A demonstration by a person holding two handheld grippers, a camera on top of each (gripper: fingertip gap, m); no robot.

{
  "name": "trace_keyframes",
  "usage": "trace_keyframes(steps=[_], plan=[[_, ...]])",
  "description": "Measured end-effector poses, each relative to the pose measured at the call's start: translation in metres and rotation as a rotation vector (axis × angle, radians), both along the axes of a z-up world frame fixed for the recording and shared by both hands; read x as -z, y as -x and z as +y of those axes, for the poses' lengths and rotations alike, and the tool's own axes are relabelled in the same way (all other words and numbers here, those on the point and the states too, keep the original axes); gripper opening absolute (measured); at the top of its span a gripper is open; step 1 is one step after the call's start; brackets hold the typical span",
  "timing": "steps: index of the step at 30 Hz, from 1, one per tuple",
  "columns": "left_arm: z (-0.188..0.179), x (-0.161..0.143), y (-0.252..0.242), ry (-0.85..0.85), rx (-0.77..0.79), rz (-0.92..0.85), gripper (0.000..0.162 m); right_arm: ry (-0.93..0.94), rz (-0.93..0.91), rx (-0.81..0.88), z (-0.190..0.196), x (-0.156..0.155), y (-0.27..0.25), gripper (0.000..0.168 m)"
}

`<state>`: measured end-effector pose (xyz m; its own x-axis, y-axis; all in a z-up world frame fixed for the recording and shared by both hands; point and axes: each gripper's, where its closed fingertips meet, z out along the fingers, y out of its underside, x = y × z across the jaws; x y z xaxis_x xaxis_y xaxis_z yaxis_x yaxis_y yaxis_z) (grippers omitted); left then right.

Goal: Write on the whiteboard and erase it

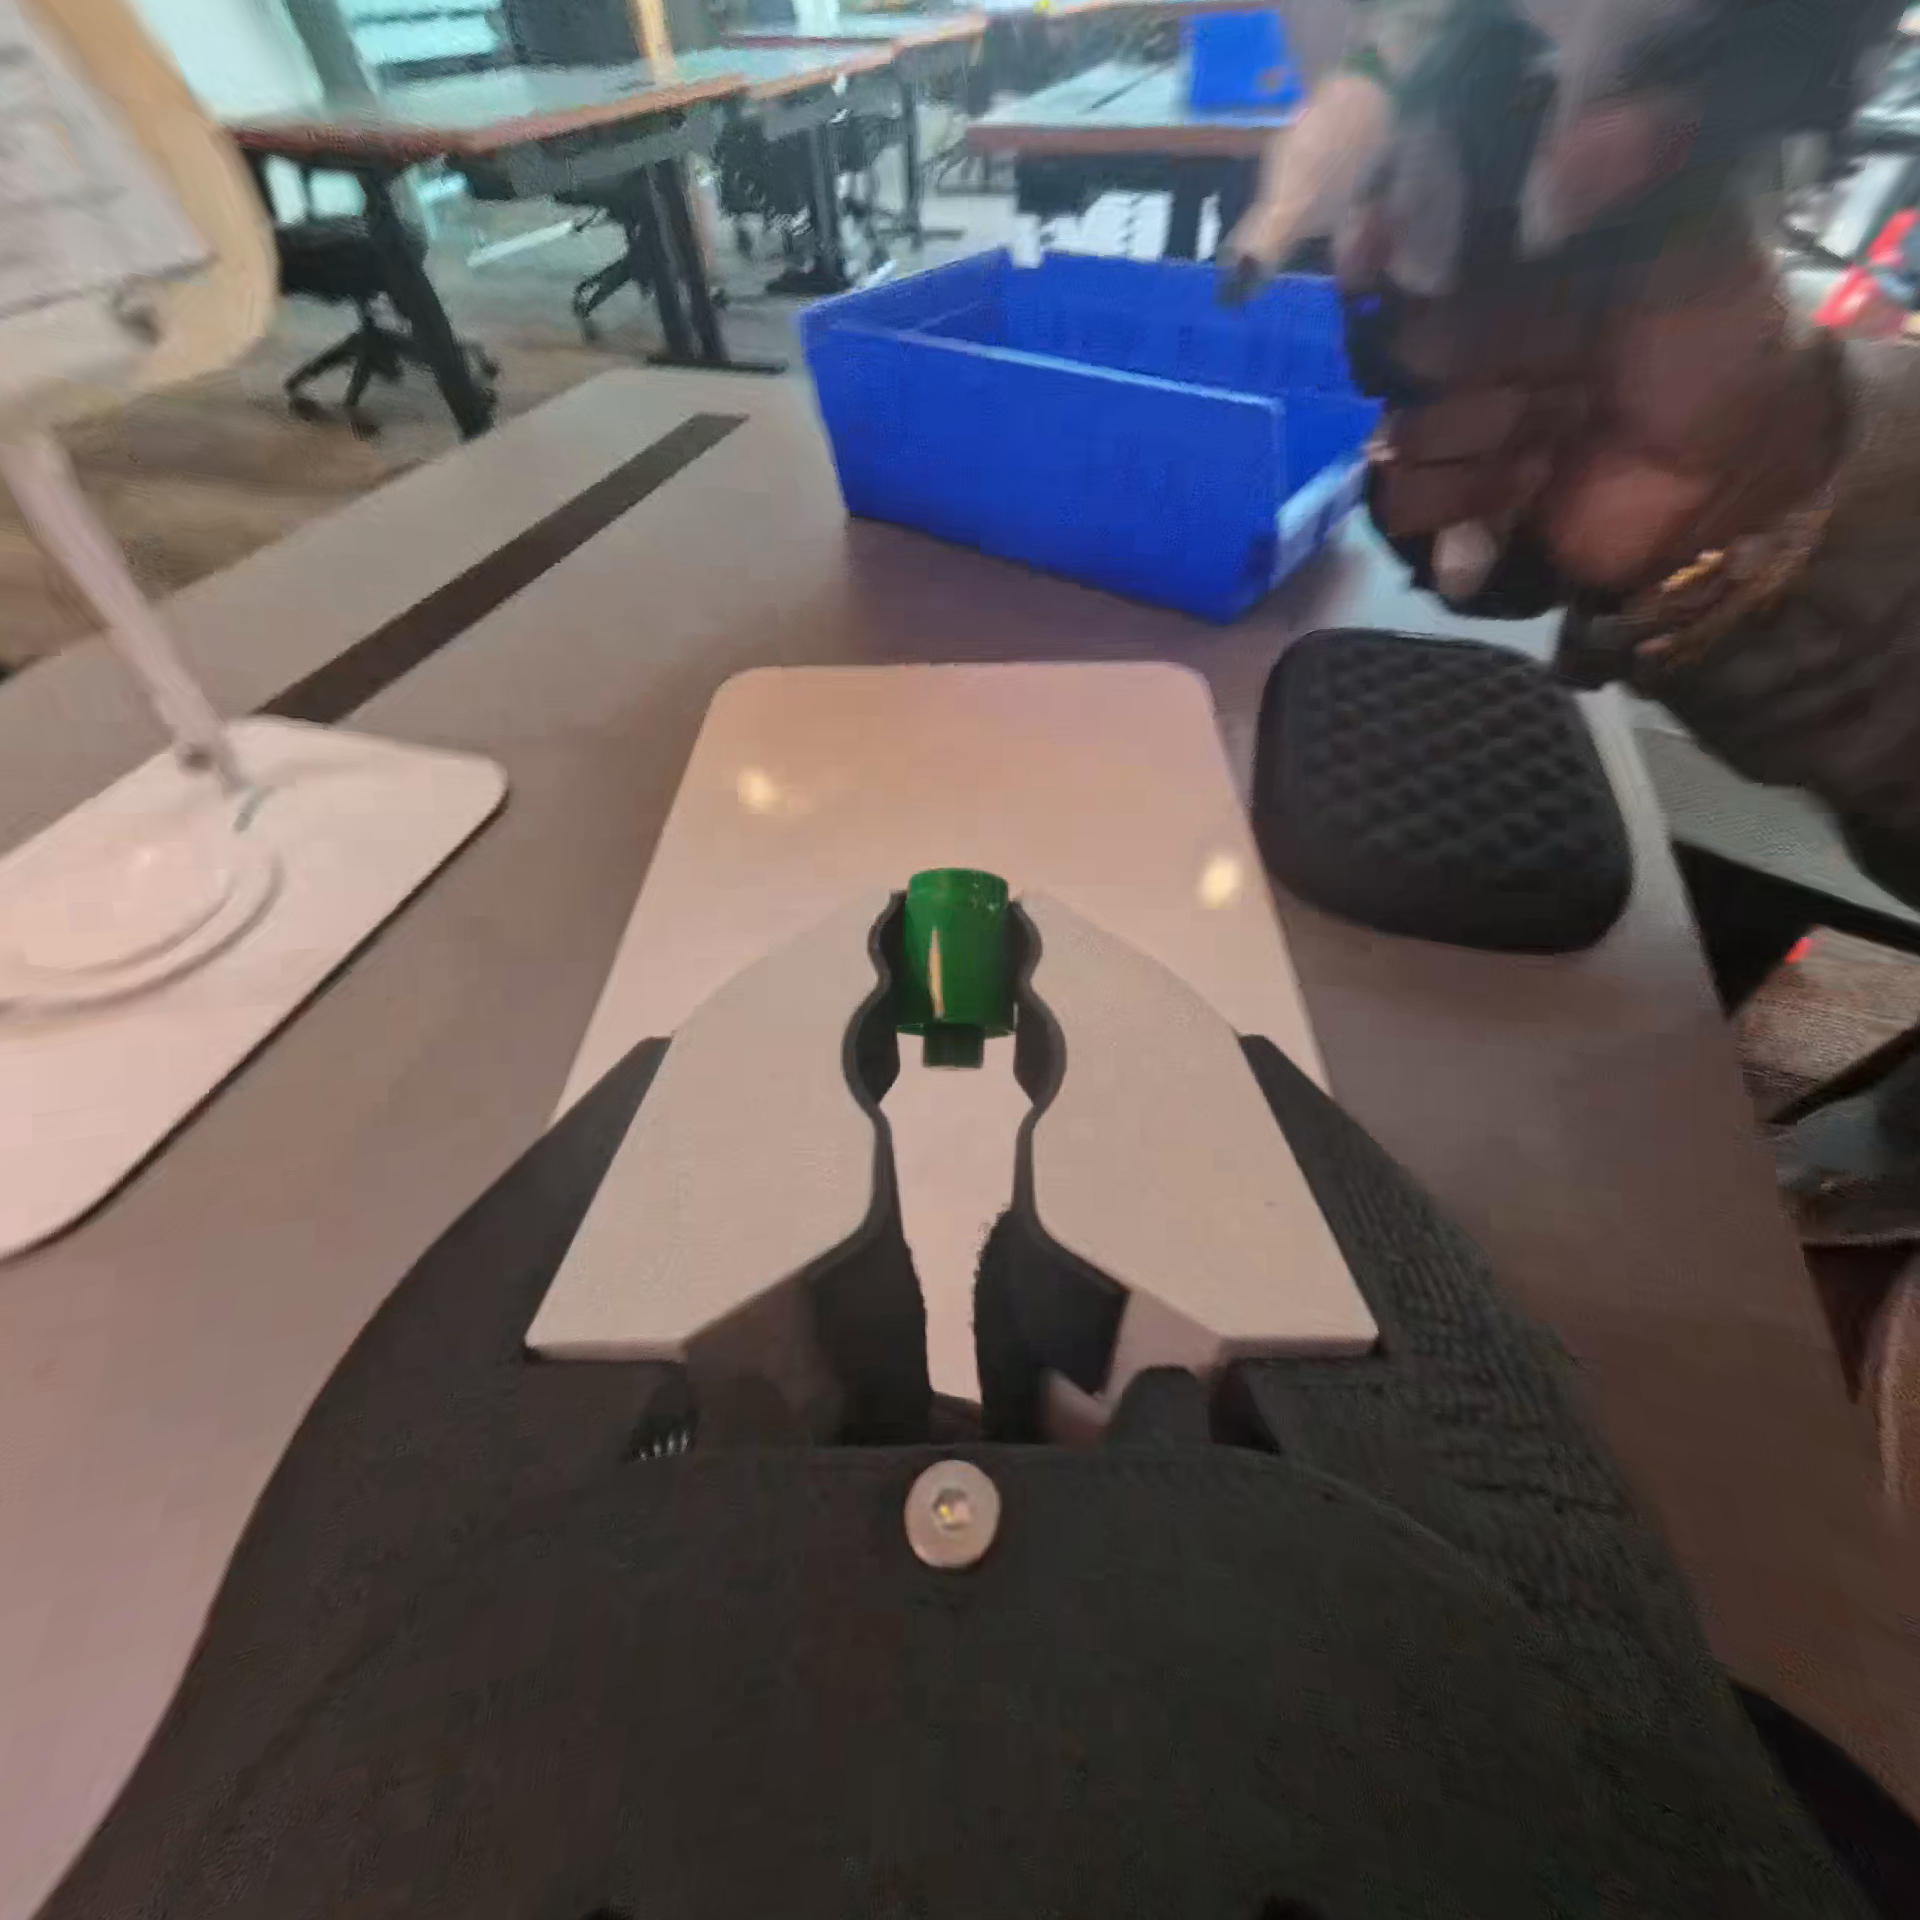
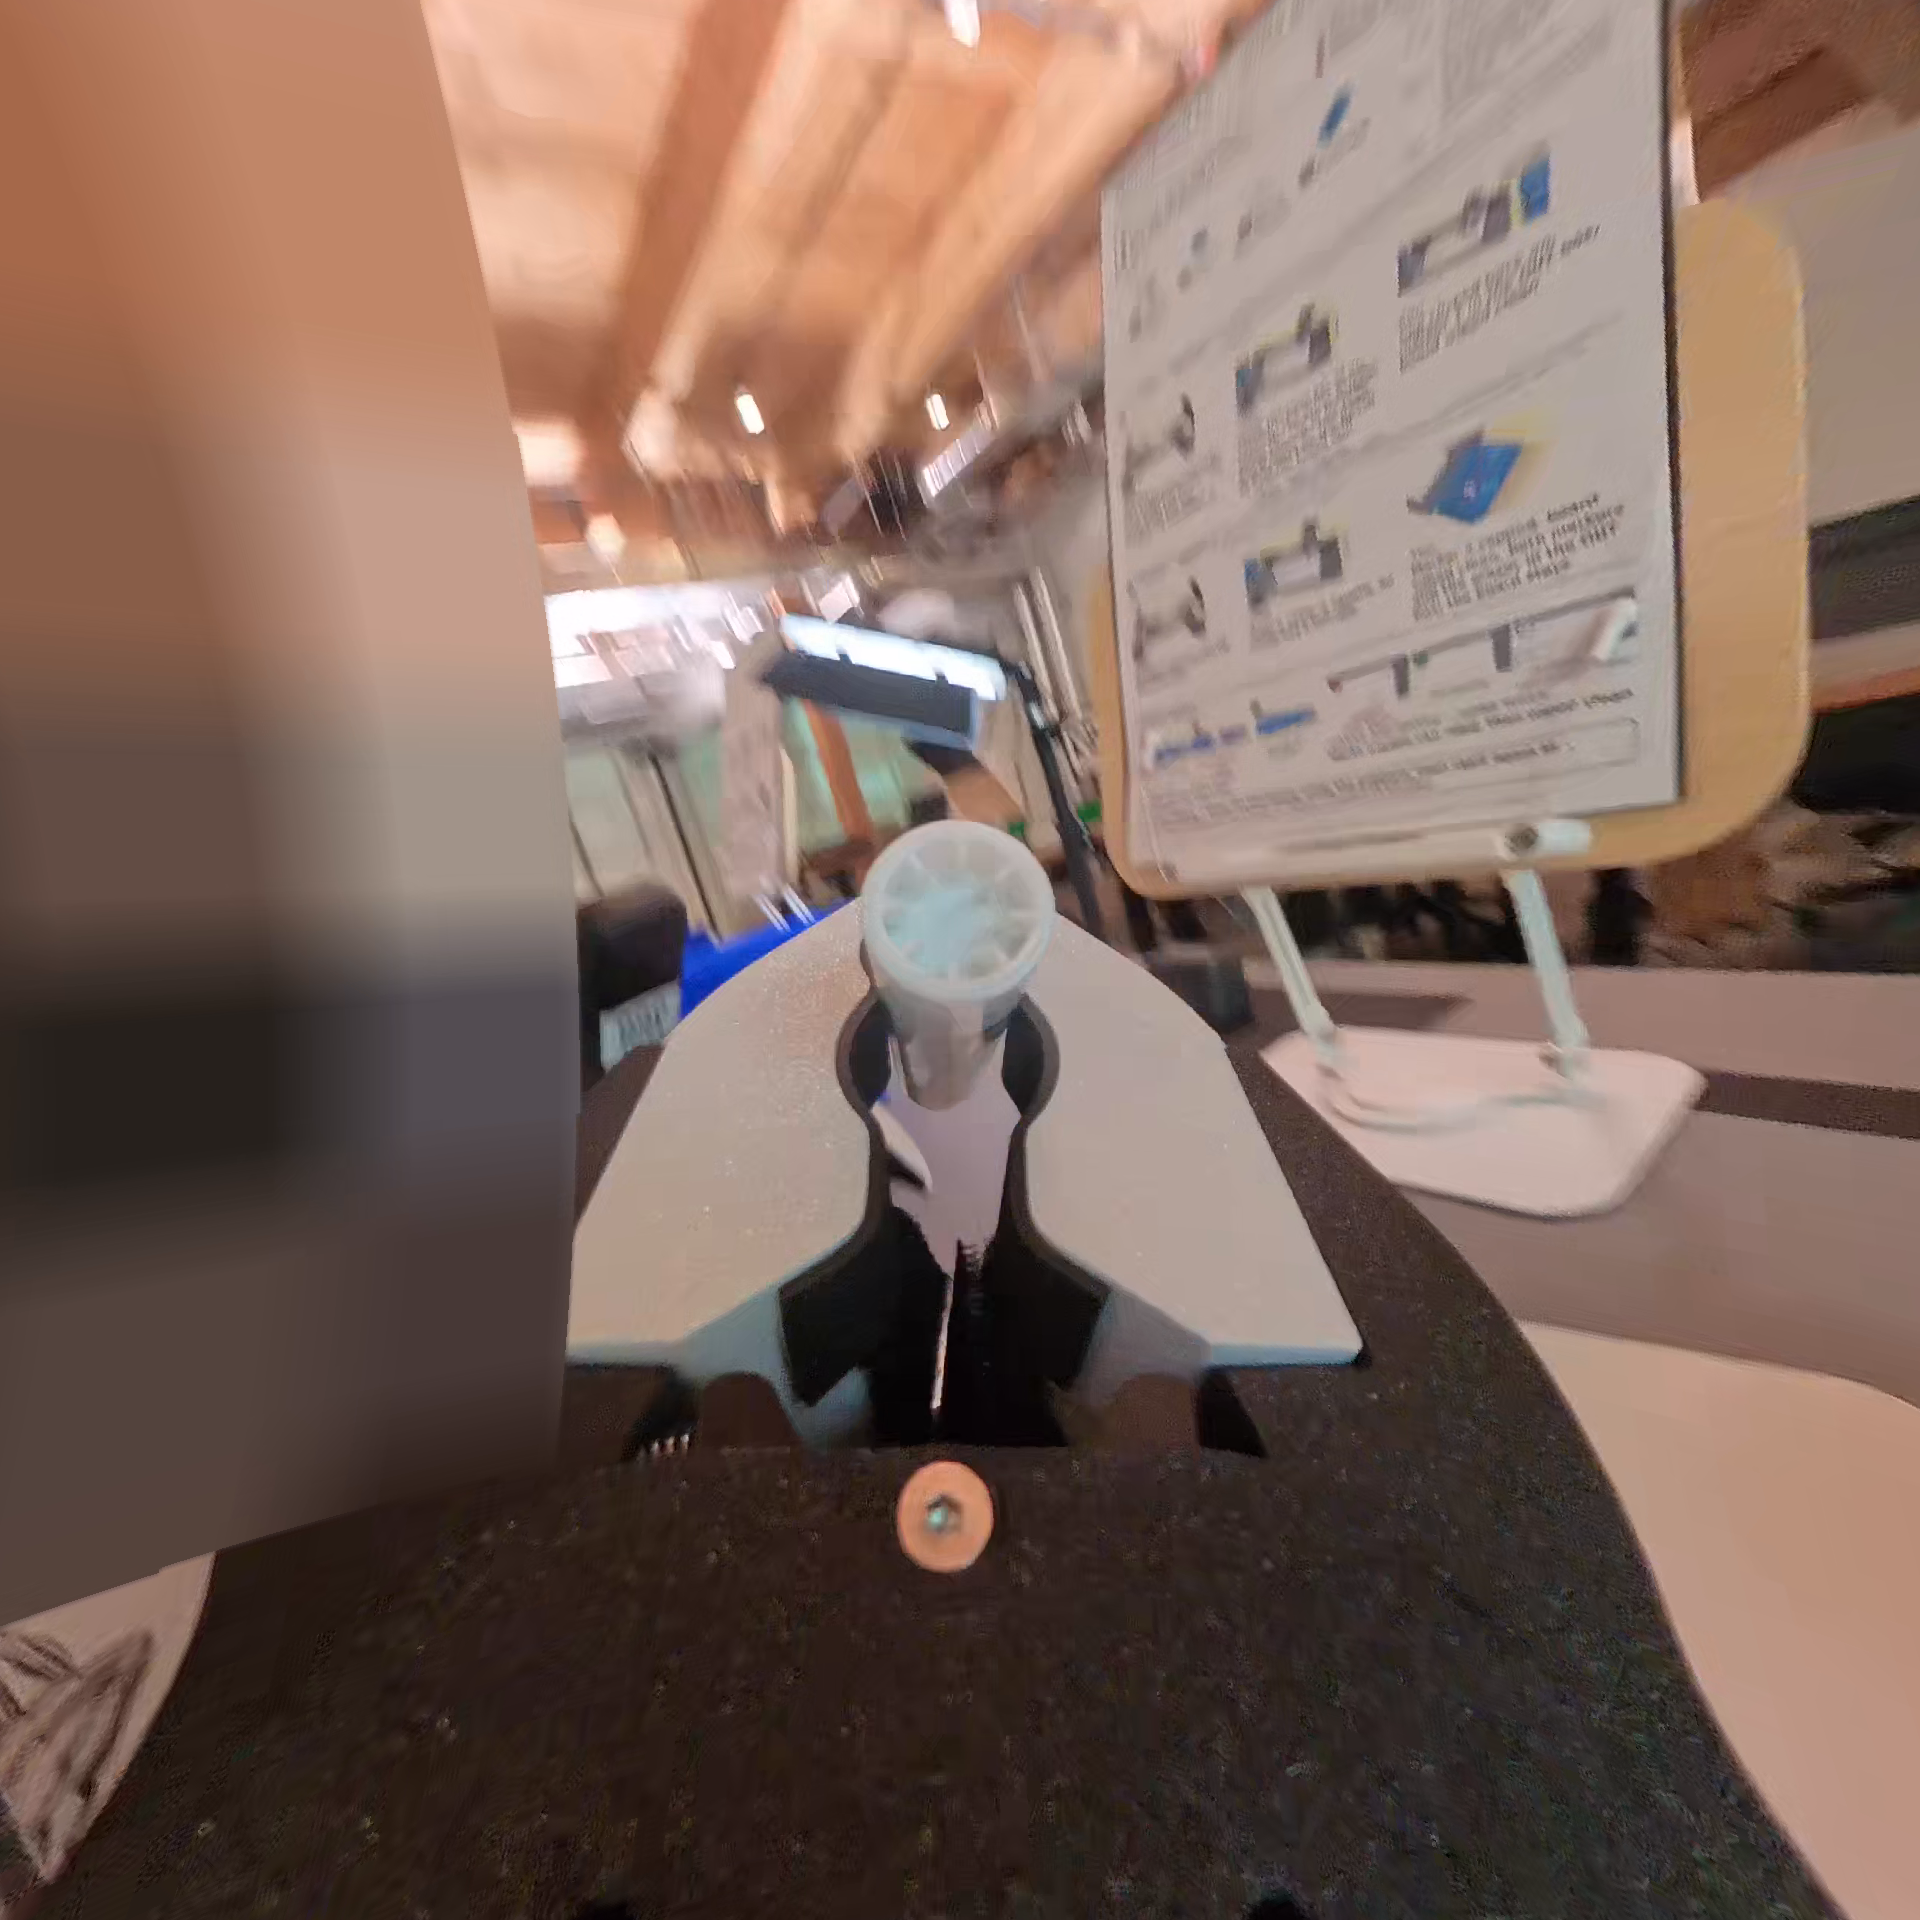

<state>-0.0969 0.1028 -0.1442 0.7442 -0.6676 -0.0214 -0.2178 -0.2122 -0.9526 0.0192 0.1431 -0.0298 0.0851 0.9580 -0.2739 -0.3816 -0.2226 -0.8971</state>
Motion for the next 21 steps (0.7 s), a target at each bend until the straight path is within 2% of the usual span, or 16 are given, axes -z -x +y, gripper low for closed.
trace_keyframes(steps=[4,6,11,15,18,21], plan=[[0.008,0.032,0.032,0.102,-0.14,0.234,0.018,-0.097,-0.154,0.009,-0.014,0.01,0.028,0.018],[0.007,0.048,0.043,0.164,-0.185,0.25,0.018,-0.175,-0.248,0.03,-0.02,0.02,0.049,0.018],[0.006,0.078,0.067,0.257,-0.269,0.34,0.018,-0.322,-0.54,-0.025,-0.036,0.075,0.115,0.019],[0.002,0.08,0.063,0.291,-0.255,0.309,0.018,-0.376,-0.668,-0.053,-0.031,0.113,0.15,0.019],[0.002,0.083,0.076,0.296,-0.303,0.383,0.018,-0.374,-0.714,-0.07,-0.028,0.13,0.166,0.019],[0.001,0.092,0.074,0.35,-0.284,0.352,0.018,-0.371,-0.749,-0.067,-0.024,0.142,0.172,0.018]])
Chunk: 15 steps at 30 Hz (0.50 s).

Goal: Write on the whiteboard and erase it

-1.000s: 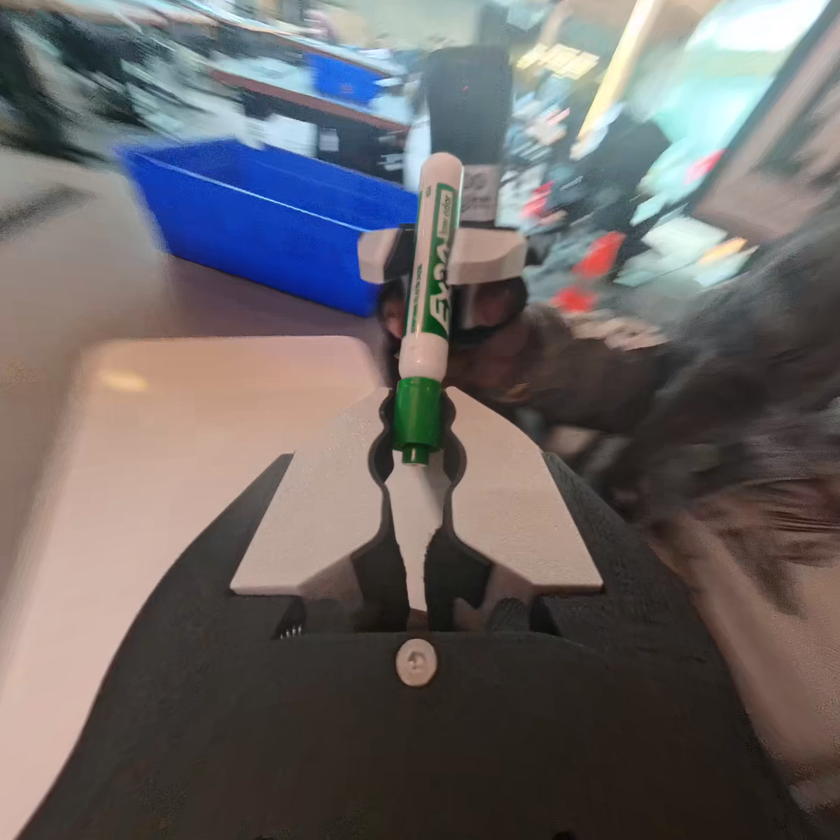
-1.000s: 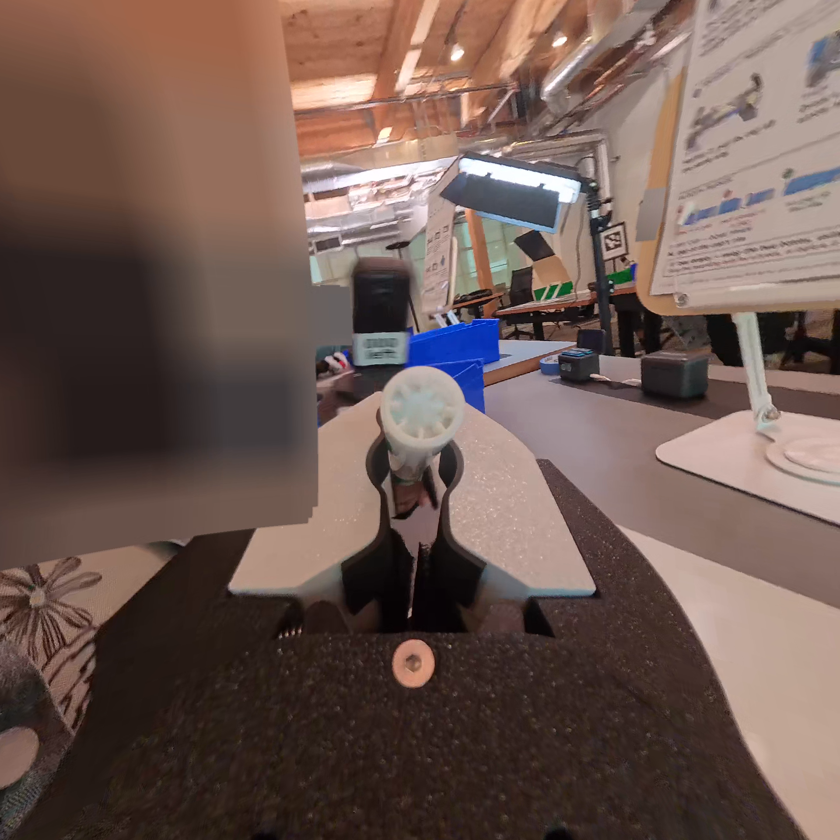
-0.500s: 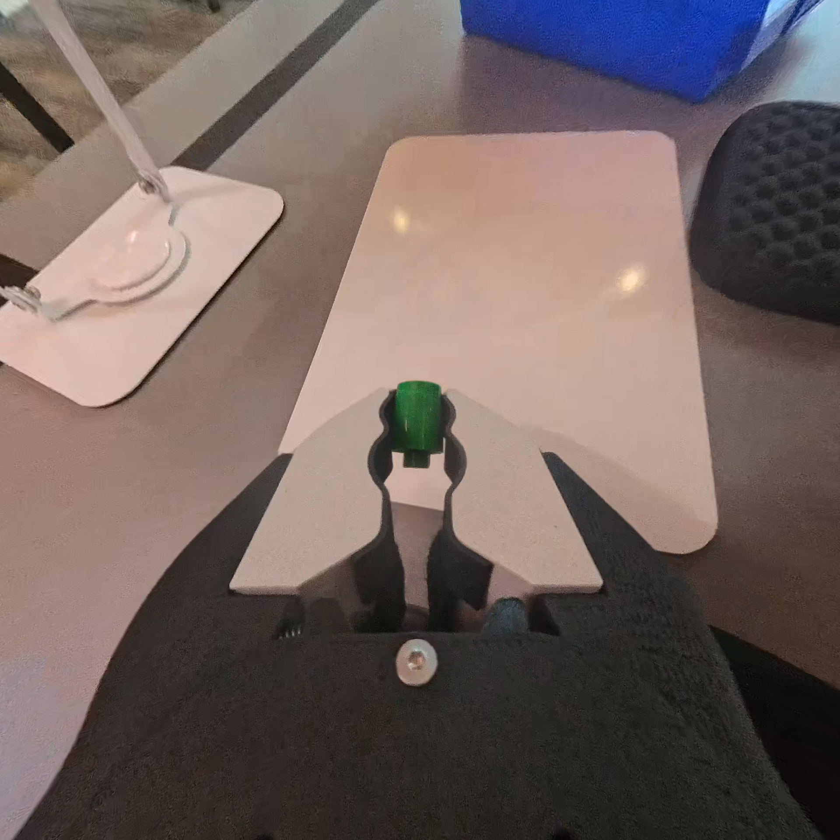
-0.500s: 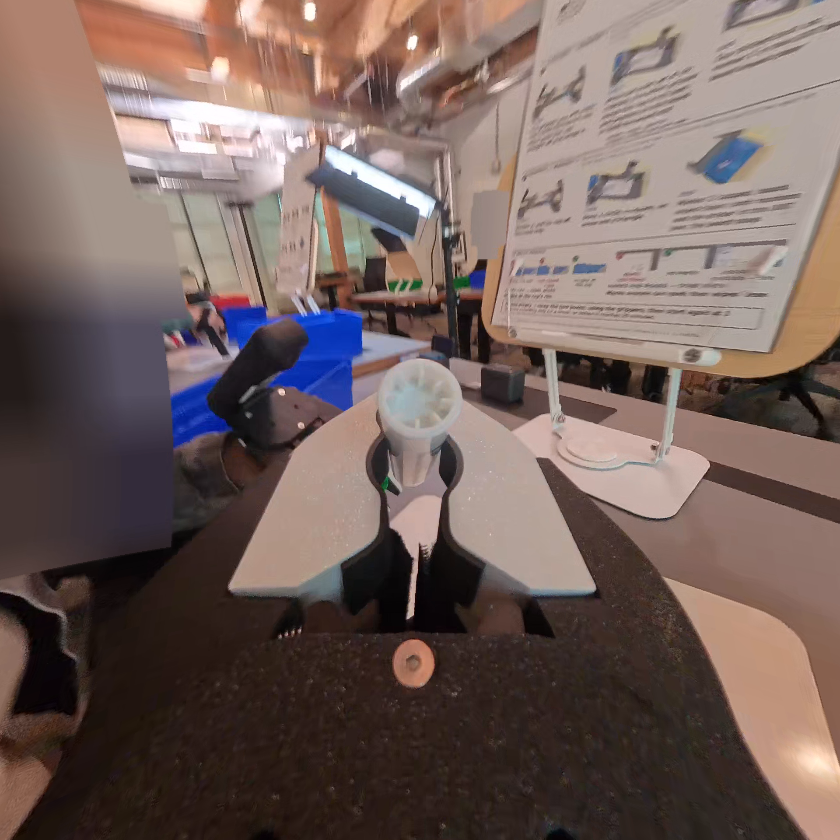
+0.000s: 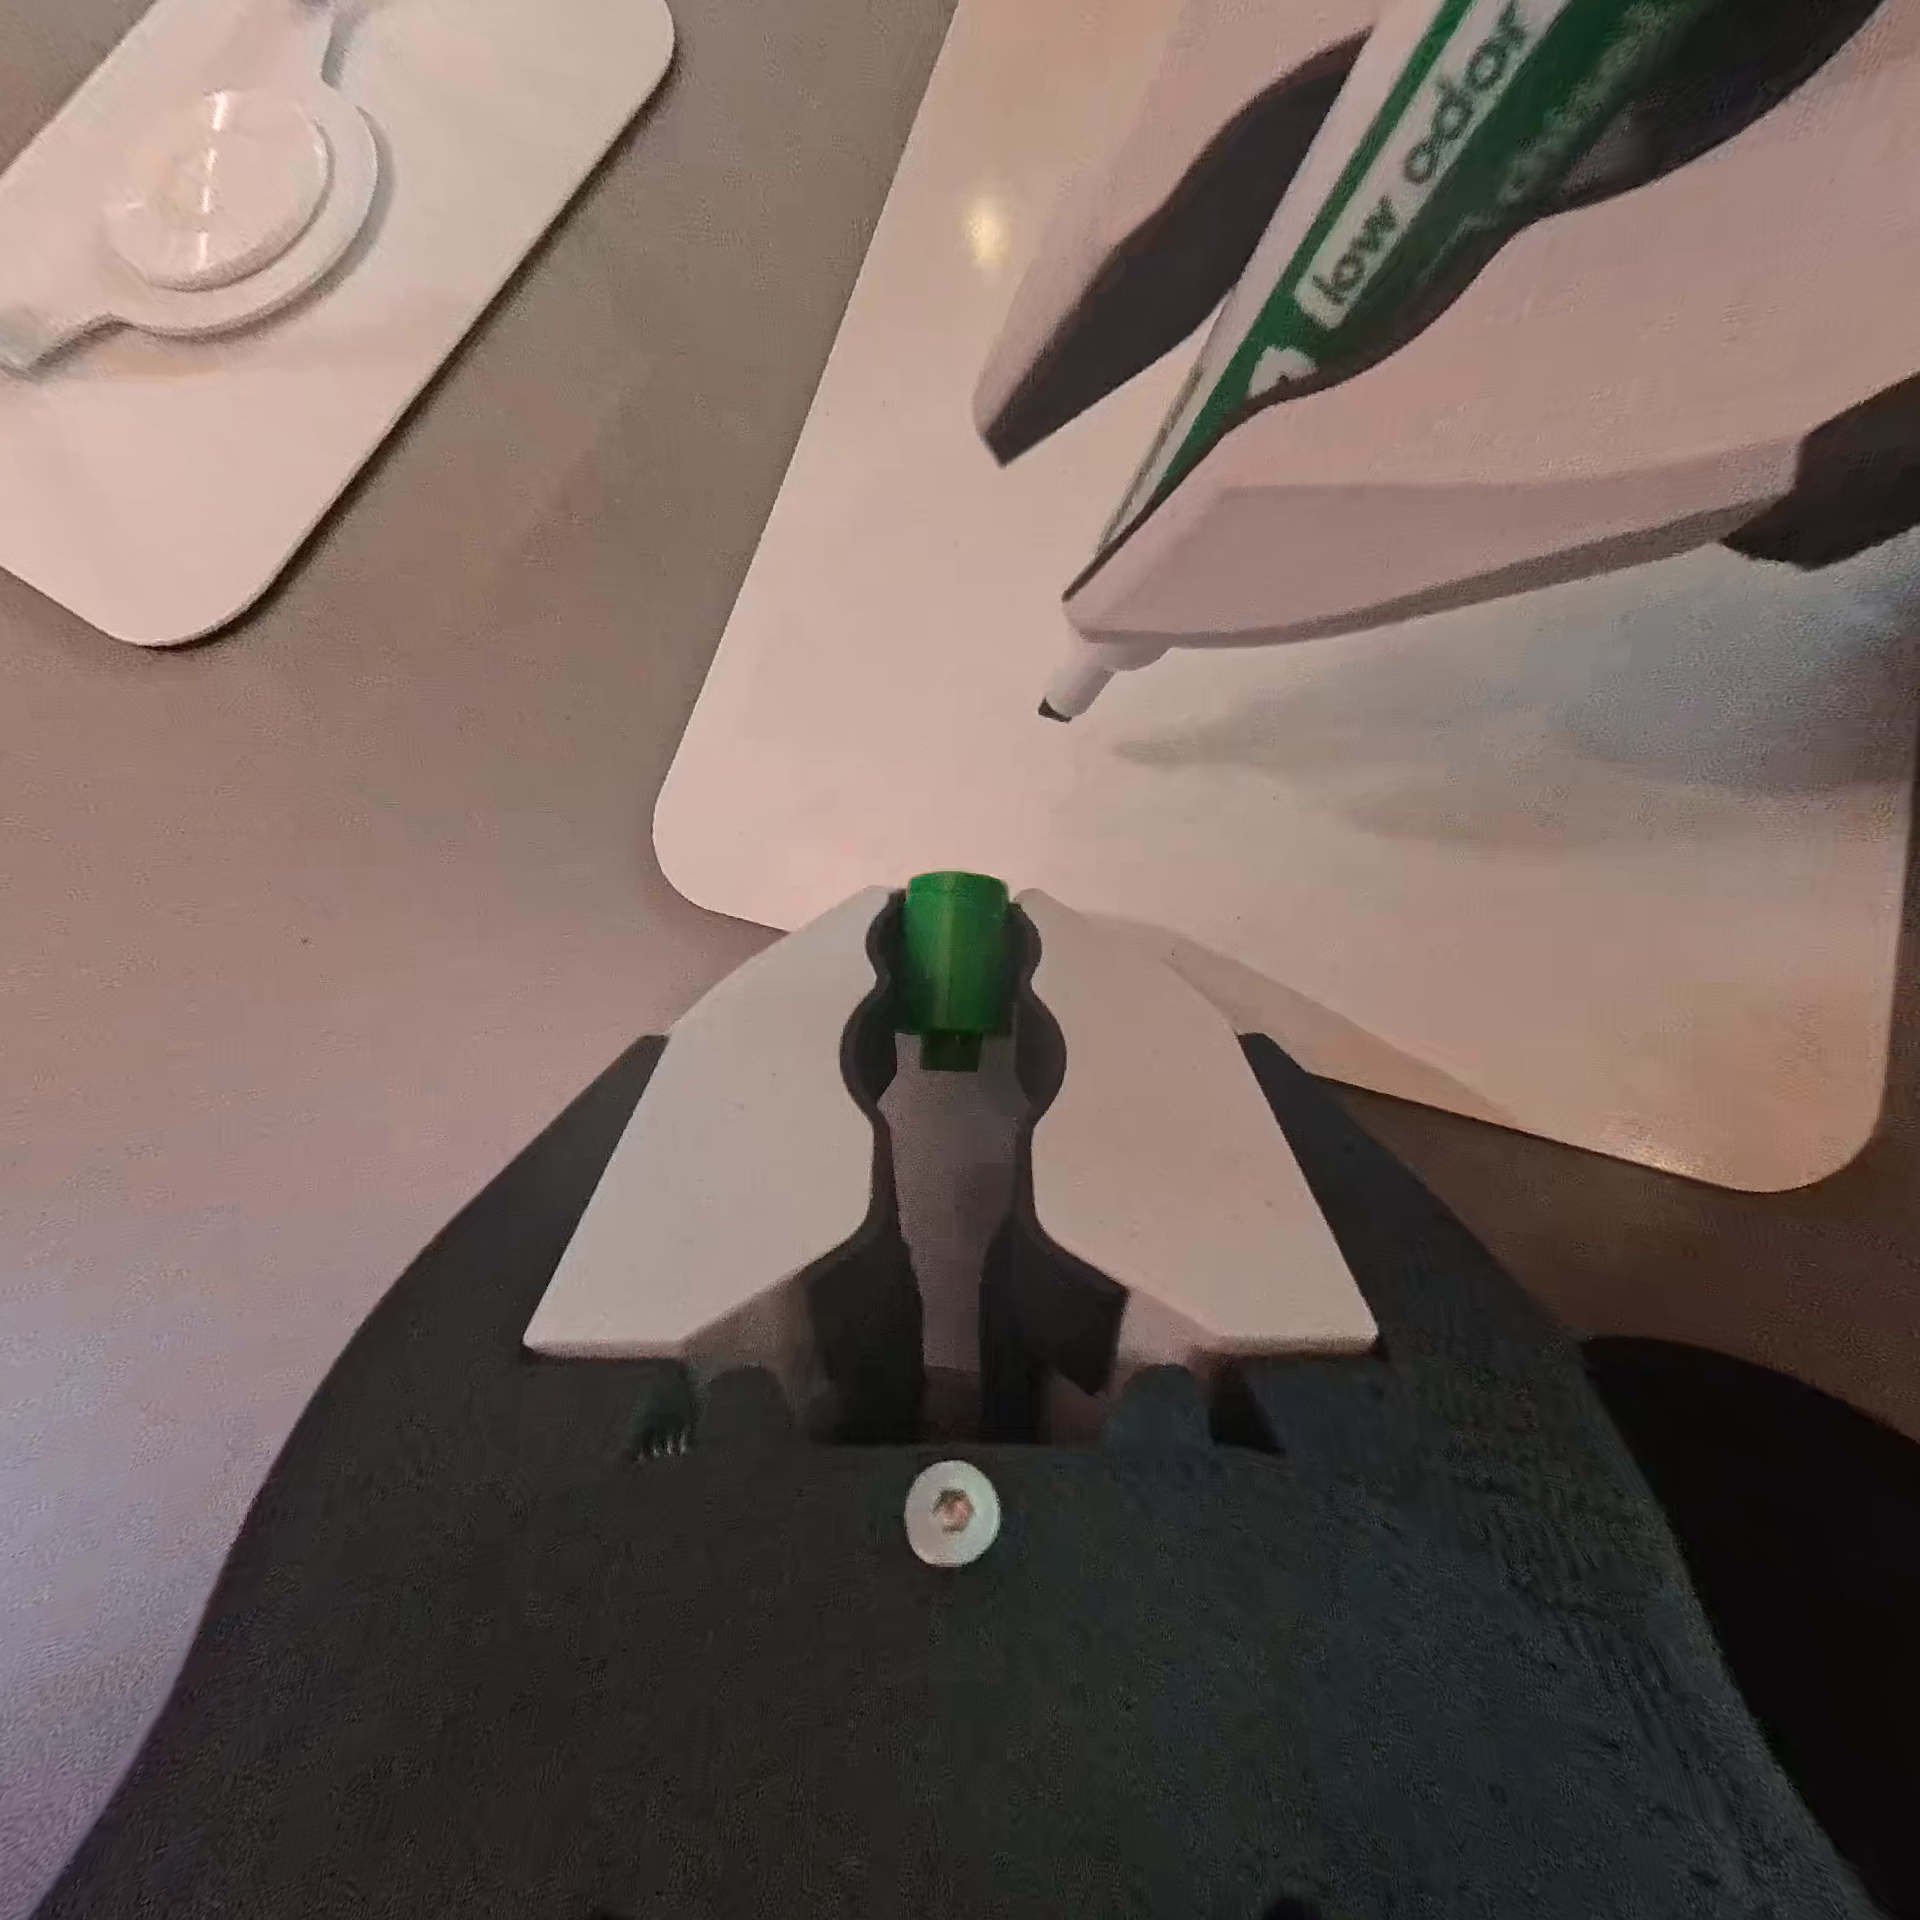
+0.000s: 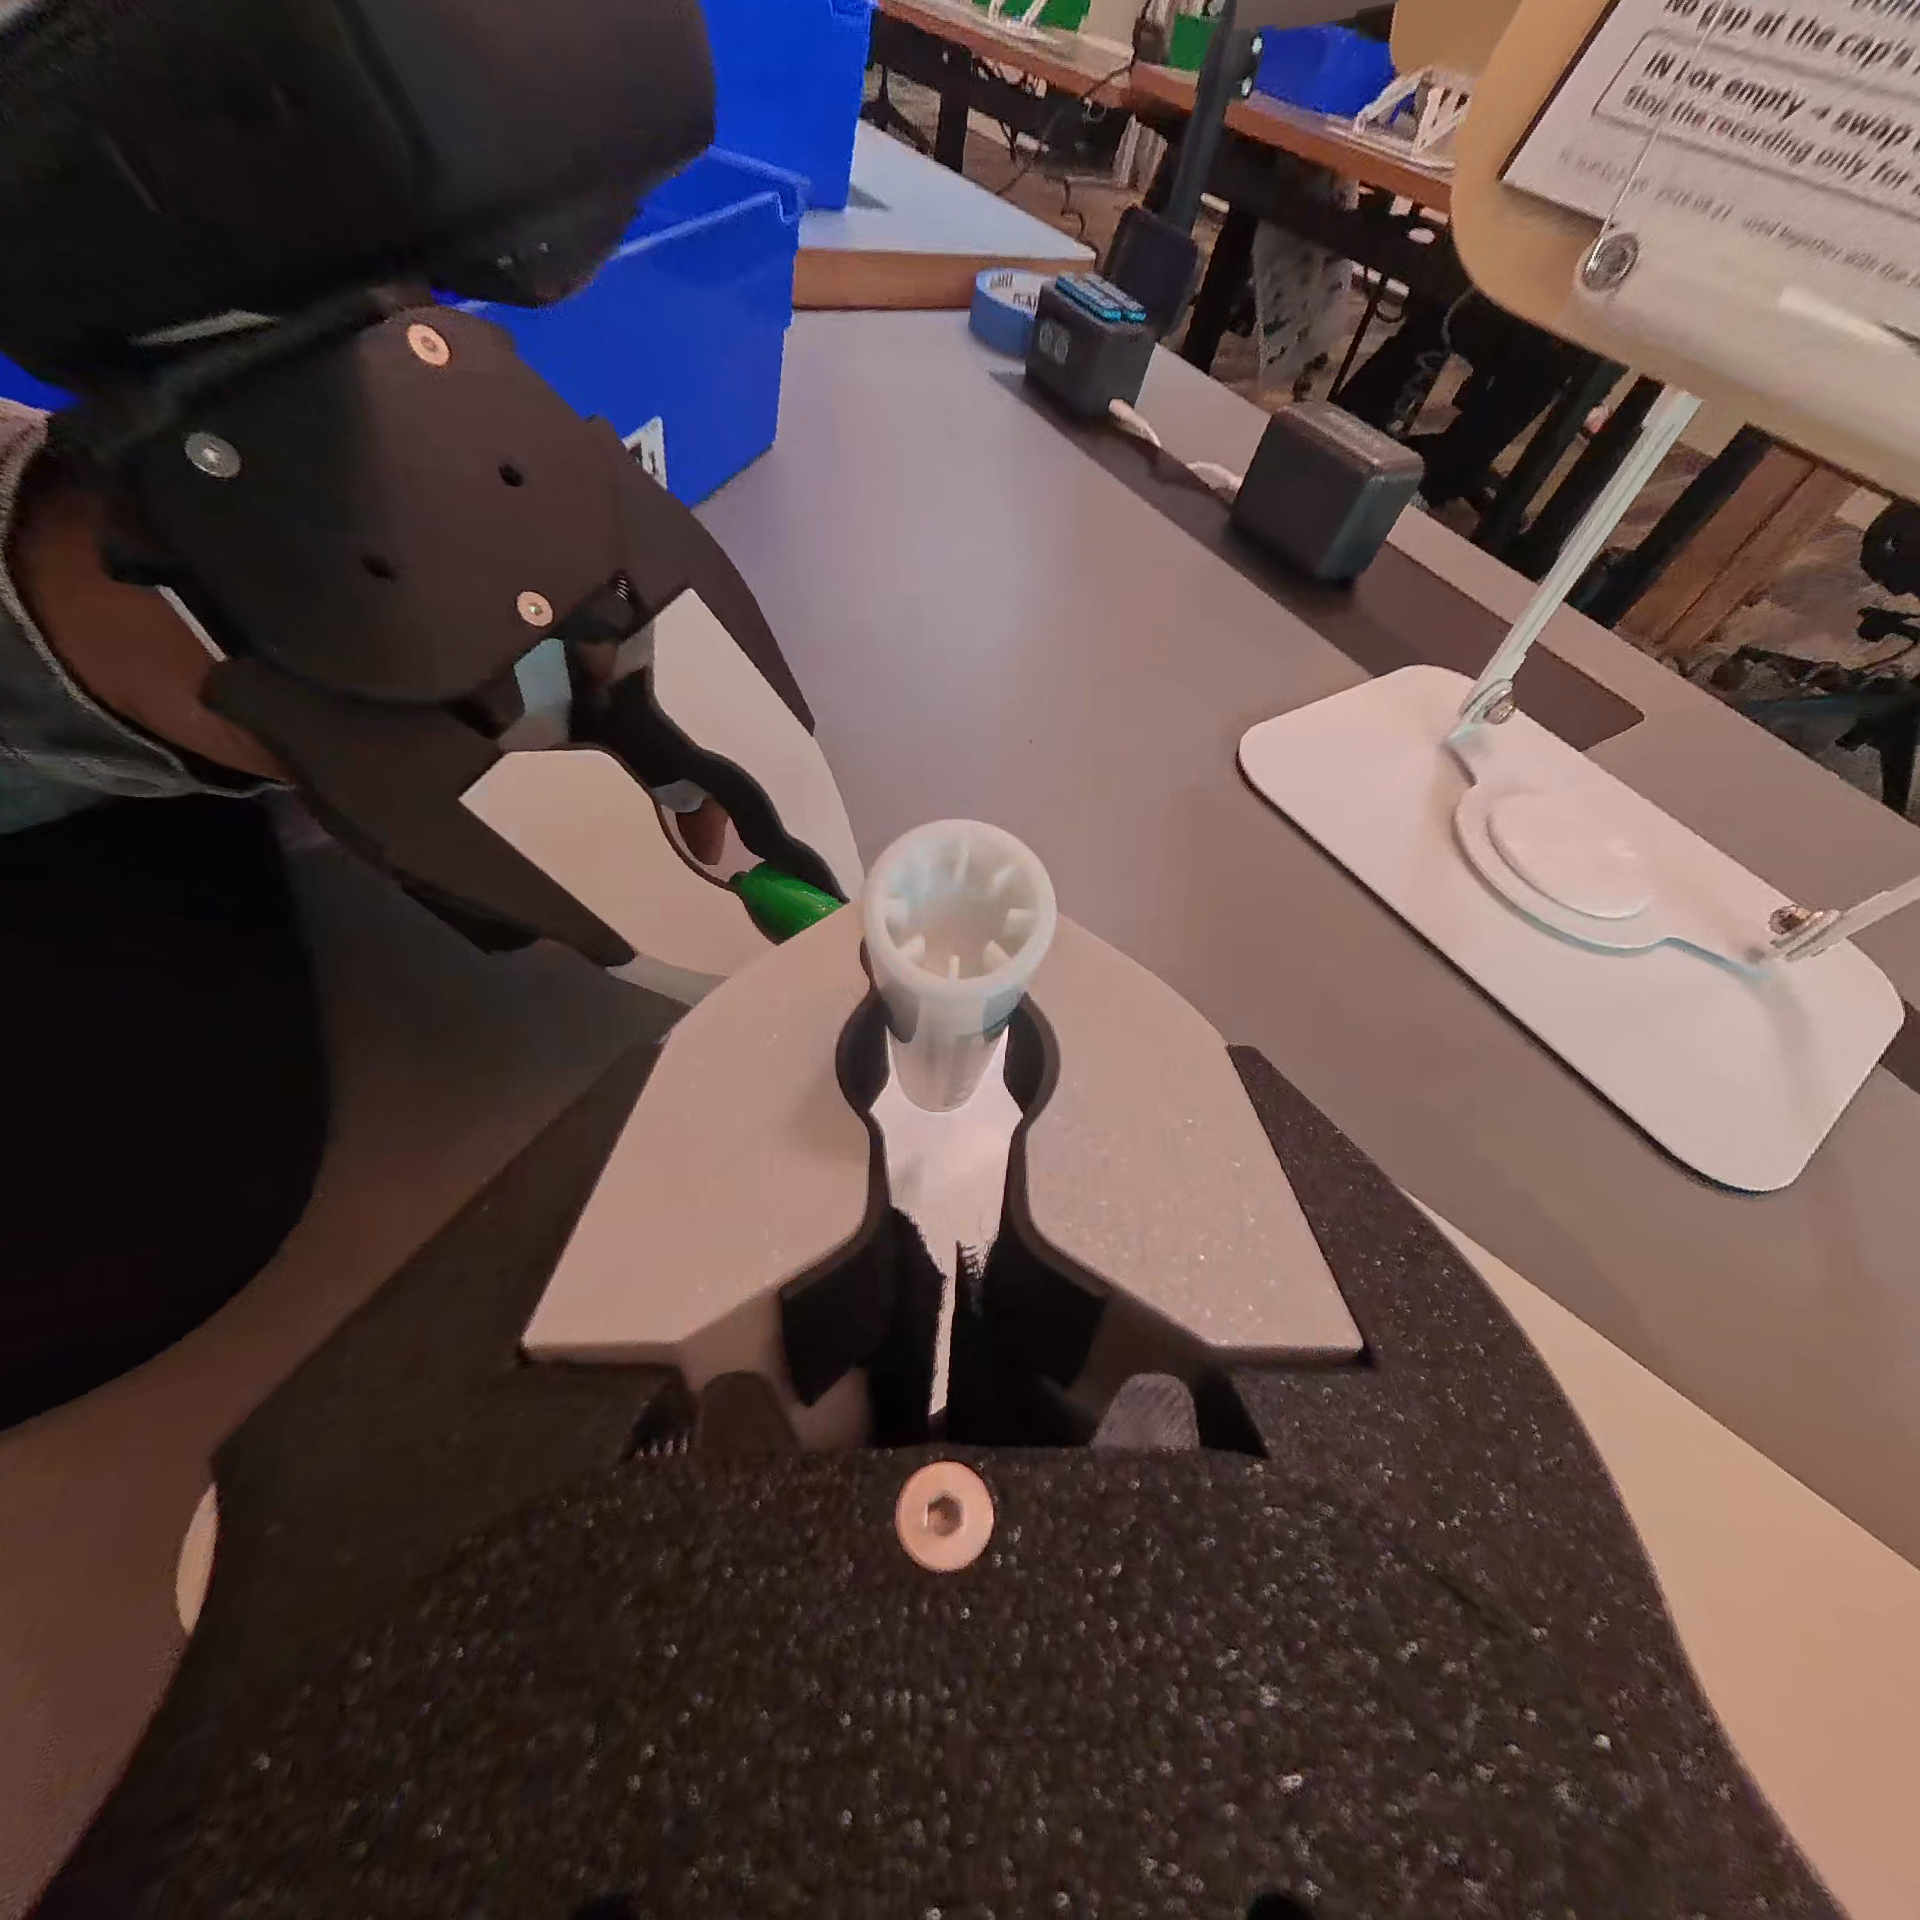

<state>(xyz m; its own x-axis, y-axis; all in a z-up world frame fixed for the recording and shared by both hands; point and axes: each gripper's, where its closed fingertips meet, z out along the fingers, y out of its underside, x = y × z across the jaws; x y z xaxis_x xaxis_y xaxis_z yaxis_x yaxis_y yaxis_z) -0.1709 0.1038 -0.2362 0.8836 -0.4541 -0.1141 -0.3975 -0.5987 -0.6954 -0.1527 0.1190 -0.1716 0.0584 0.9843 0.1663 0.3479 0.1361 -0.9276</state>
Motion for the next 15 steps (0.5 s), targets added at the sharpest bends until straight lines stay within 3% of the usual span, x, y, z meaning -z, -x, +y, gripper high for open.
trace_keyframes(steps=[15], plan=[[-0.001,0.012,0.003,0.063,-0.013,-0.022,0.019,-0.064,-0.097,0.004,0.01,0.022,0.018,0.018]])
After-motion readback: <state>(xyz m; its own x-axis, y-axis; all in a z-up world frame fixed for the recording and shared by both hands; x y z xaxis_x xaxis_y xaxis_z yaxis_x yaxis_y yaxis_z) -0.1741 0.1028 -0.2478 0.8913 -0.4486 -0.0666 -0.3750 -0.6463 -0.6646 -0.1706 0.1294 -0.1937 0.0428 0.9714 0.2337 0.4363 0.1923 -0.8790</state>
